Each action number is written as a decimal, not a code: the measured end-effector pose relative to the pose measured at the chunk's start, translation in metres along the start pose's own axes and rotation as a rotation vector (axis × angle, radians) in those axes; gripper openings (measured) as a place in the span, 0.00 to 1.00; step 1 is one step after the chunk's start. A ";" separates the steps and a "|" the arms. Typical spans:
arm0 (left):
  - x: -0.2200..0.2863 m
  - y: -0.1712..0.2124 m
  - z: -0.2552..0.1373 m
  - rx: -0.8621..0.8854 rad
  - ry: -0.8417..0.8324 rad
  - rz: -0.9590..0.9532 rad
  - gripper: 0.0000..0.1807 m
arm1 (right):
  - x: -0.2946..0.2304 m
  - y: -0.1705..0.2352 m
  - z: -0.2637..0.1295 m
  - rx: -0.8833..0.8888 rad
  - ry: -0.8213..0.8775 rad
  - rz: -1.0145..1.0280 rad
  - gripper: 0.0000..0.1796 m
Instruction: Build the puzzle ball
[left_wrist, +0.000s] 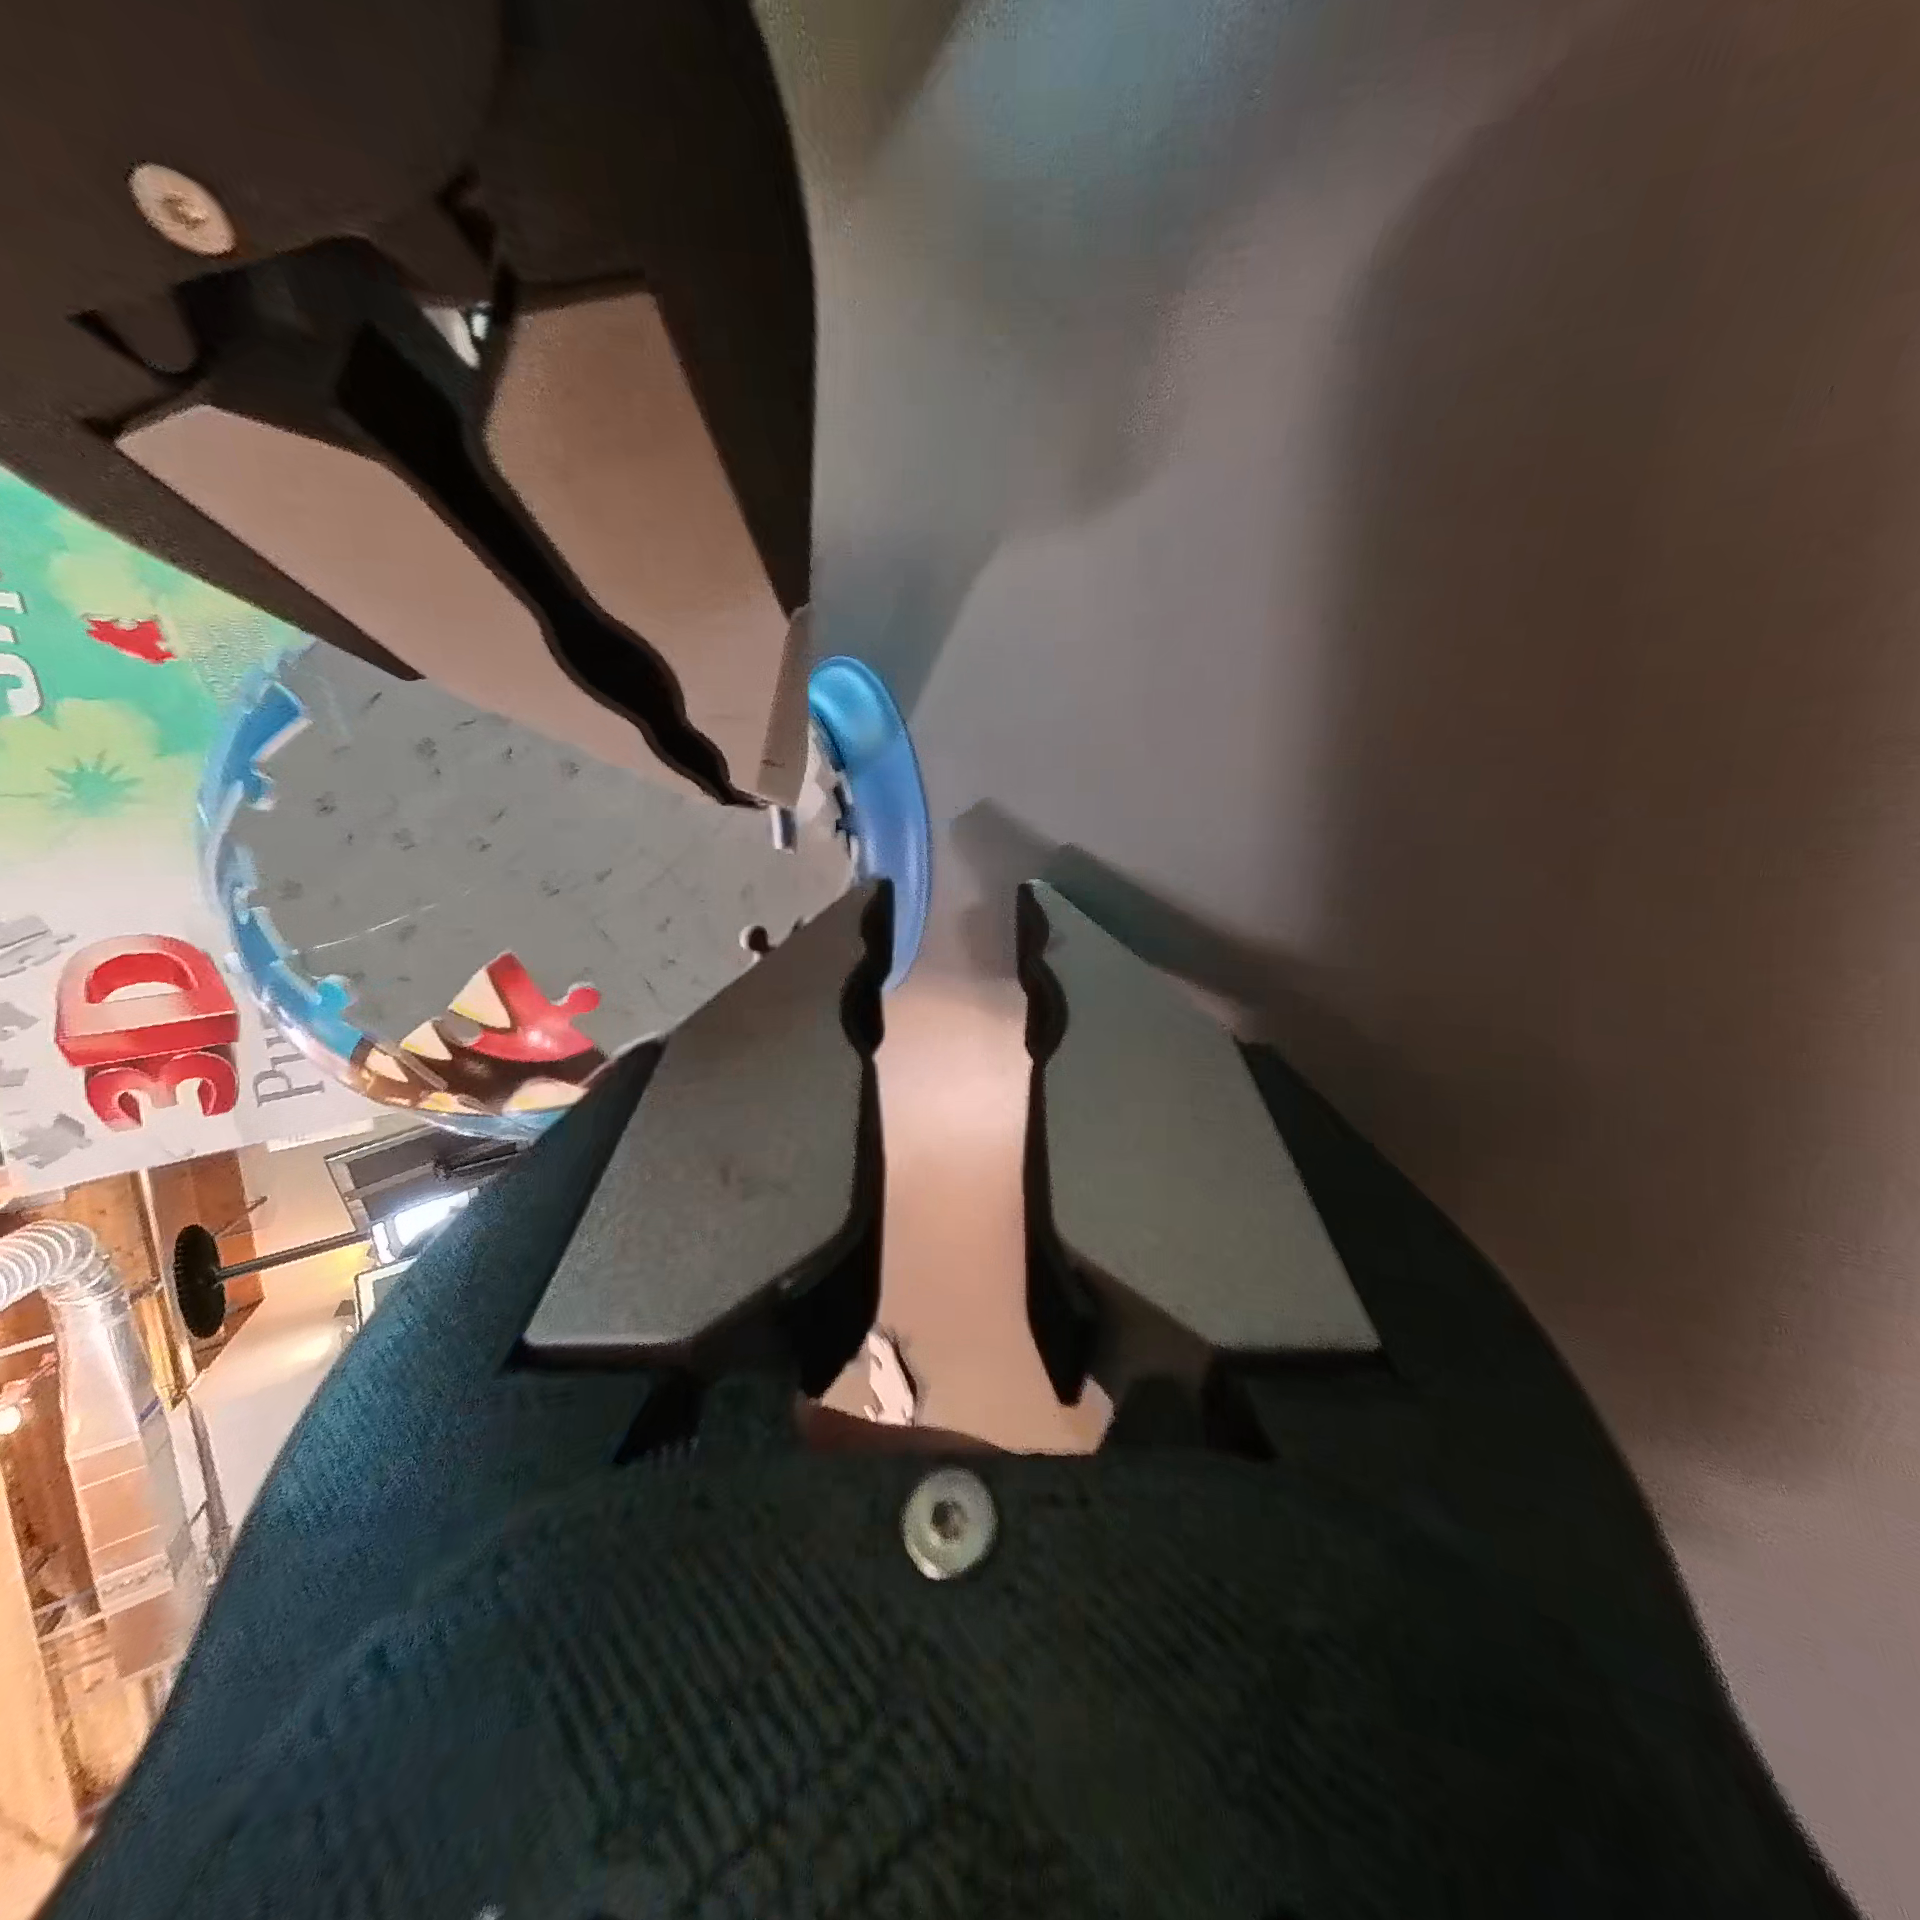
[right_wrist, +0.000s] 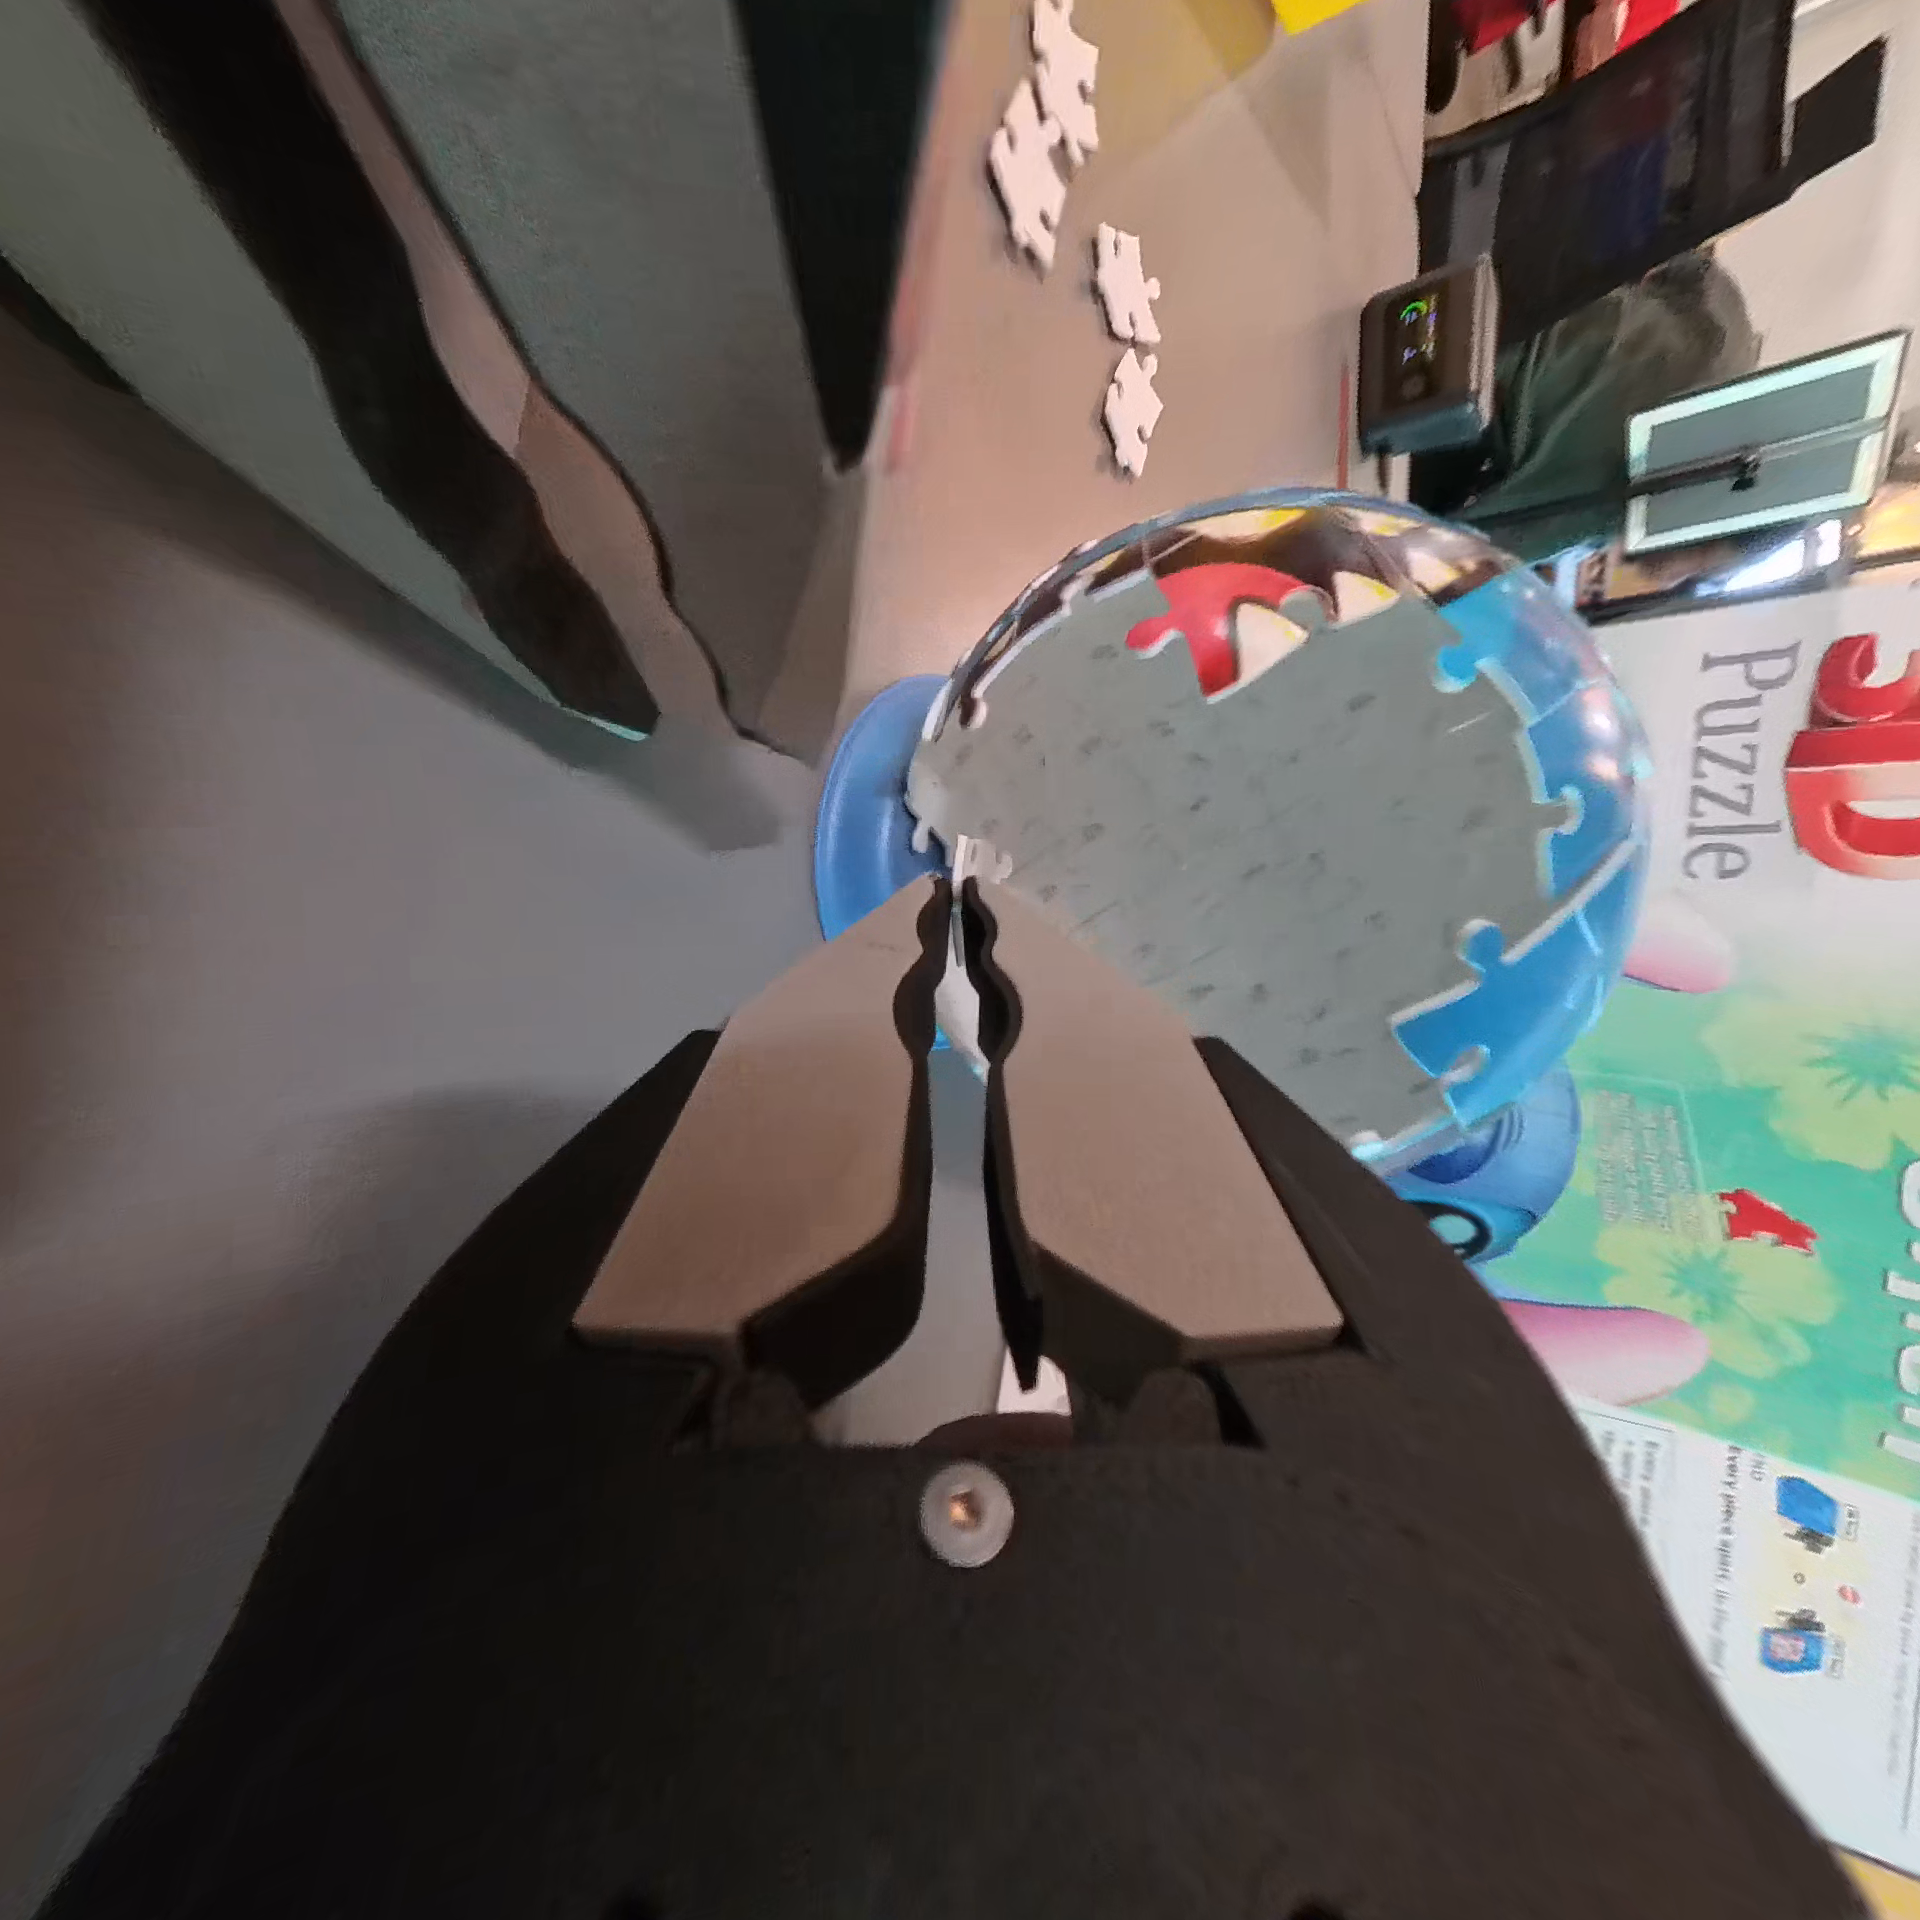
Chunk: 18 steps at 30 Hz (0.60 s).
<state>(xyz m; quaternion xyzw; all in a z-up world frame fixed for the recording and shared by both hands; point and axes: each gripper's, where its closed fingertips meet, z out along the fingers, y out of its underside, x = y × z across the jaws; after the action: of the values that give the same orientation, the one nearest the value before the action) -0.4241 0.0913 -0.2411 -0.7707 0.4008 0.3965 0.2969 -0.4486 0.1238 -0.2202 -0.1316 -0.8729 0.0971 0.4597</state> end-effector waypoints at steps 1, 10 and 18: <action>0.001 0.001 0.000 0.004 0.006 0.003 0.11 | 0.000 -0.001 0.001 -0.004 -0.013 0.017 0.00; 0.005 0.004 -0.005 0.085 0.083 -0.024 0.09 | -0.003 -0.002 0.006 -0.086 -0.082 0.108 0.00; -0.001 0.006 0.003 0.087 0.052 -0.049 0.10 | -0.006 -0.004 0.007 -0.138 -0.111 0.140 0.00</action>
<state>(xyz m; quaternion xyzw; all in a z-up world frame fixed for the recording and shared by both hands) -0.4306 0.0906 -0.2428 -0.7767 0.4062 0.3511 0.3292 -0.4520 0.1182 -0.2280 -0.2180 -0.8902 0.0758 0.3927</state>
